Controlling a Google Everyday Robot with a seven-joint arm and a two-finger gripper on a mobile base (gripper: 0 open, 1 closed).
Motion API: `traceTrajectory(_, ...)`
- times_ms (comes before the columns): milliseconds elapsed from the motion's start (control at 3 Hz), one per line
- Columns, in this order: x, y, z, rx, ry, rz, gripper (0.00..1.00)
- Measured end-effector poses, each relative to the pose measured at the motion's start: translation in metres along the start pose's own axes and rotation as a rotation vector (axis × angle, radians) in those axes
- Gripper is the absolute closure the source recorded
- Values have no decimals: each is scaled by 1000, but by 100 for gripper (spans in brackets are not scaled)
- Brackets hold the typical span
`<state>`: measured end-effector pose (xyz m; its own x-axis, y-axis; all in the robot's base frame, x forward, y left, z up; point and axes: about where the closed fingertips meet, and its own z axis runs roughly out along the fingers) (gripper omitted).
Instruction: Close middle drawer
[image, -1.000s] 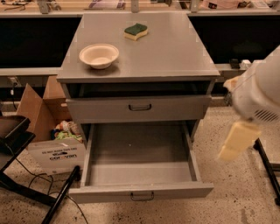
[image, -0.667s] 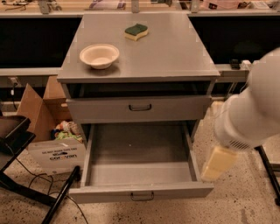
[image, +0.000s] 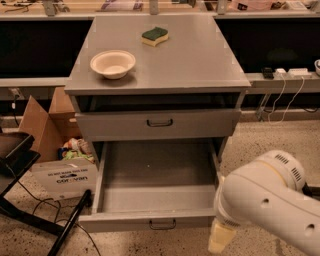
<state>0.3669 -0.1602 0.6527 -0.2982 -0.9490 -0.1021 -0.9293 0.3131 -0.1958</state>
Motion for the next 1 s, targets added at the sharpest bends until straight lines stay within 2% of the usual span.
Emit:
traceTrajectory(333, 4, 4, 2, -3, 10, 20, 0)
traceTrajectory(667, 5, 18, 28, -26, 26, 13, 0)
traceTrajectory(1000, -4, 65, 119, -114, 27, -58, 27)
